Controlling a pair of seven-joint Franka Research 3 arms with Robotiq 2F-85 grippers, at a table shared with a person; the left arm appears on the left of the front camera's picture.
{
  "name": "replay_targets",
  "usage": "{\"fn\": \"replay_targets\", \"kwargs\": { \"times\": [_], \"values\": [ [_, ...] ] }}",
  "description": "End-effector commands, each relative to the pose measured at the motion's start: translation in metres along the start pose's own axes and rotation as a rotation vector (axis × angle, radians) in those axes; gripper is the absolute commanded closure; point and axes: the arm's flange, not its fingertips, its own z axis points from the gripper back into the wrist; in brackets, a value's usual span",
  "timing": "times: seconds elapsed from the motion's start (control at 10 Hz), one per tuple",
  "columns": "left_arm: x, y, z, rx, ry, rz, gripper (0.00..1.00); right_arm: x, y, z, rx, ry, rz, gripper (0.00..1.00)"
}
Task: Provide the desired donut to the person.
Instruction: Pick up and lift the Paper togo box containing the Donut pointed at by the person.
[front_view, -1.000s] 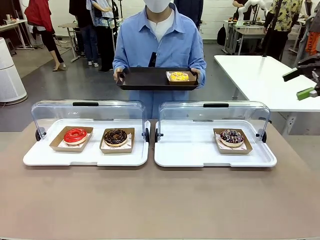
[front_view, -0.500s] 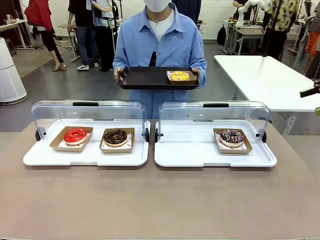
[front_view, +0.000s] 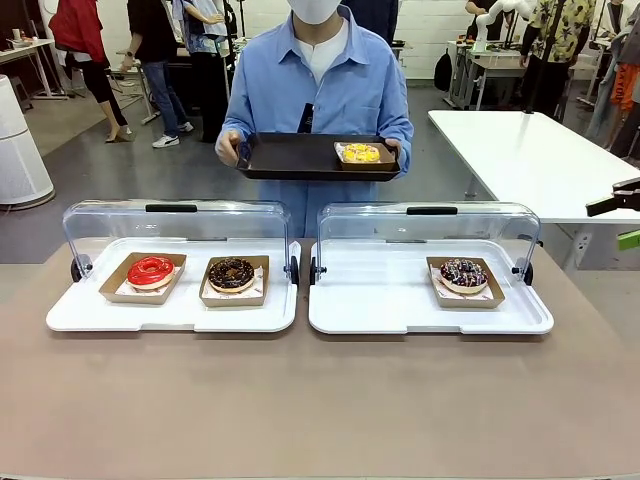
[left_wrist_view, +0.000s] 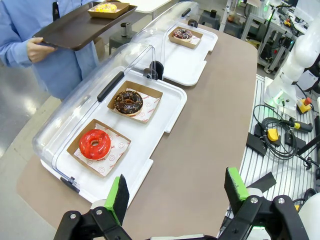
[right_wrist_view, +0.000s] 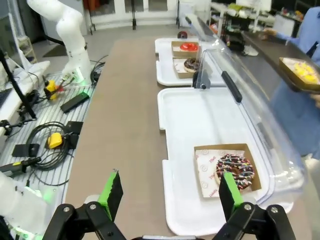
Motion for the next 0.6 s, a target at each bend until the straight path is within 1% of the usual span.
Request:
{"fn": "replay_targets", "kwargs": {
  "times": [0.0,0.5],
  "values": [
    [0.0002,-0.0008,-0.0002,0.000,0.000,-0.002,0.00,-0.0030,0.0036,0.0067,-0.009,-0.008,-0.004,0.00],
    [0.0002,-0.0008,-0.0002,0.000,0.000,-0.002,0.00,-0.0030,0.0036,0.0067,-0.009,-0.008,-0.004,0.00]
  ]
}}
